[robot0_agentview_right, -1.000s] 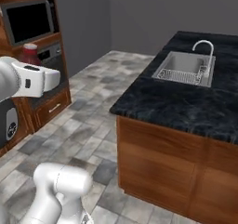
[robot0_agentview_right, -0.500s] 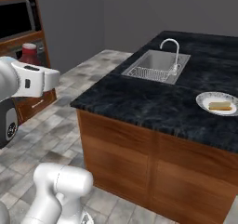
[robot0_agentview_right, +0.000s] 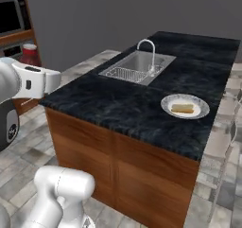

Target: Move the hot dog bun to the plate on the dining table and place the condiment next to that plate. Then navigate to the fridge and take the sausage and place it on the plate as well.

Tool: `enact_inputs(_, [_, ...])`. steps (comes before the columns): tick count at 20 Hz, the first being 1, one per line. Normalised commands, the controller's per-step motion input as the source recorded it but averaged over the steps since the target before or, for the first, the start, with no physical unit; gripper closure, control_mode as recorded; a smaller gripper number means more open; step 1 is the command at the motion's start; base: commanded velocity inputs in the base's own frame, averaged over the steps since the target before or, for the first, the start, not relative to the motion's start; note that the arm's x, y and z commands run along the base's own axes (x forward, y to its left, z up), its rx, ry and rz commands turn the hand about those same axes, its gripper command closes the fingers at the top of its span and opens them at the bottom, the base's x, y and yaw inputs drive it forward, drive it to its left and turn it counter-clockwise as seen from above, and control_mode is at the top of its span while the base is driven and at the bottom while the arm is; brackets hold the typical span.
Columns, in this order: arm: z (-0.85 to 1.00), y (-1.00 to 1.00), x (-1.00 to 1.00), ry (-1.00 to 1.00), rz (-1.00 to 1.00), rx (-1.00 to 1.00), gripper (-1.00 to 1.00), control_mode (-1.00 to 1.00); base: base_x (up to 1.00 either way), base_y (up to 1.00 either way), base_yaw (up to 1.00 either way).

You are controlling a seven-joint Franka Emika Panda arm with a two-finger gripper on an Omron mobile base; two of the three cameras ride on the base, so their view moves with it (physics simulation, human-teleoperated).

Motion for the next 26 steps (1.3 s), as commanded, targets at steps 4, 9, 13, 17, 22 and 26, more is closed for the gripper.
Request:
enact_inputs(4, [0.0, 0.0, 0.0, 0.0, 0.0, 0.0, 1.0, 1.0, 0.05, -1.0, 0.2])
enact_inputs(9, [0.0, 0.0, 0.0, 0.0, 0.0, 0.0, 1.0, 1.0, 0.02, -1.0, 0.24])
enact_inputs(13, [0.0, 0.0, 0.0, 0.0, 0.0, 0.0, 1.0, 1.0, 0.05, -1.0, 0.28])
enact_inputs(17, [0.0, 0.0, 0.0, 0.0, 0.0, 0.0, 1.0, 1.0, 0.07, -1.0, 0.29])
enact_inputs(22, [0.0, 0.0, 0.0, 0.0, 0.0, 0.0, 1.0, 1.0, 0.16, -0.98, 0.34])
enact_inputs(26, [0.0, 0.0, 0.0, 0.0, 0.0, 0.0, 1.0, 1.0, 0.27, -0.95, 0.38])
